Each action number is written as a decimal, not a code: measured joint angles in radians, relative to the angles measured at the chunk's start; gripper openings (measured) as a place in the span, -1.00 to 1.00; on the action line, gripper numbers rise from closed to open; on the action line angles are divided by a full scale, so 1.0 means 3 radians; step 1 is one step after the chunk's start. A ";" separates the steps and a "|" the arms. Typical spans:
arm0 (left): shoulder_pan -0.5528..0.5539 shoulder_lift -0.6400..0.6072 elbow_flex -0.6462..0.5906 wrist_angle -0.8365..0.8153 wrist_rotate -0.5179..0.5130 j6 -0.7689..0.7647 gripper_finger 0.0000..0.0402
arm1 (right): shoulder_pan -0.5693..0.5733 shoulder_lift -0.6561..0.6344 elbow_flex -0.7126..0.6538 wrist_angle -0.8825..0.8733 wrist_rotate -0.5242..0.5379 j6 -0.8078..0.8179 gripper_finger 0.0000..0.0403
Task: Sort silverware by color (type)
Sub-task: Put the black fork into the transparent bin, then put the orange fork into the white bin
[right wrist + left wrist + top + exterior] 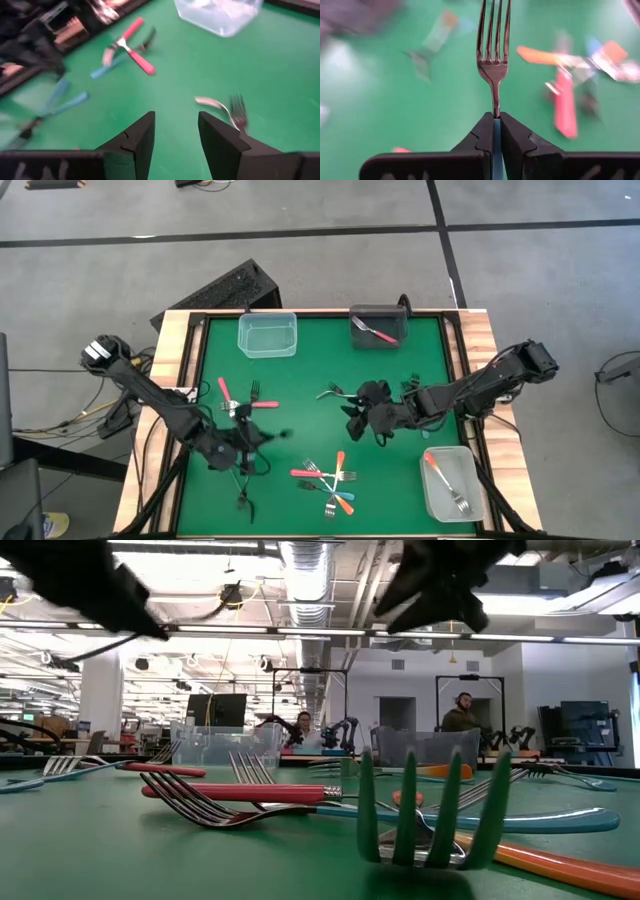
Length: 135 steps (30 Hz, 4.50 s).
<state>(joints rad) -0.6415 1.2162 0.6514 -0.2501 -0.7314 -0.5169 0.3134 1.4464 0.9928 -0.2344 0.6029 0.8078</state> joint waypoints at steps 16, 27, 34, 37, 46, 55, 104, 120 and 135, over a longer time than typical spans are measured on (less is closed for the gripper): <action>0.0394 -0.0011 0.0001 0.0910 -0.0787 0.0568 -0.99 | -0.0144 0.0851 0.0008 0.2125 -0.0427 -0.0683 0.16; 0.0555 0.0004 0.0001 0.1035 -0.0721 0.0667 -0.99 | -0.0414 0.1201 0.0001 0.3018 -0.0939 -0.0825 0.17; 0.0556 0.0006 0.0001 0.1043 -0.0690 0.0730 -0.99 | -0.0521 0.1417 0.0051 0.3627 -0.0972 -0.0991 0.16; 0.0556 0.0006 0.0001 0.1045 -0.0662 0.0731 -0.99 | -0.0544 0.1418 0.0101 0.3684 -0.0946 -0.1089 0.16; 0.0556 0.0006 0.0001 0.1040 -0.0635 0.0730 -0.99 | -0.0558 0.1413 0.0174 0.3708 -0.0856 -0.1159 -0.25; 0.0561 0.0006 0.0001 0.1035 -0.0453 0.0717 -0.90 | -0.0538 0.1415 0.0173 0.3661 -0.0858 -0.1259 -0.93; 0.0773 -0.0783 0.0001 -0.0723 -0.0979 -0.0335 -0.51 | -0.2214 0.2446 0.2350 0.1911 -0.1464 -0.1232 -0.91; 0.0746 -0.0783 0.0001 -0.1034 -0.0862 -0.0809 -0.51 | -0.2217 0.2965 0.2819 0.1573 -0.1763 -0.0859 -0.27; 0.0649 -0.0782 0.0001 -0.1154 -0.0894 -0.1112 -0.51 | -0.2195 0.2560 0.2820 0.0707 -0.1750 -0.1675 -0.05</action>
<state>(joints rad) -0.4469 0.9817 0.6518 -0.5963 -0.9997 -0.8505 -0.3452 2.2144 1.8389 -0.0224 0.0780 0.3053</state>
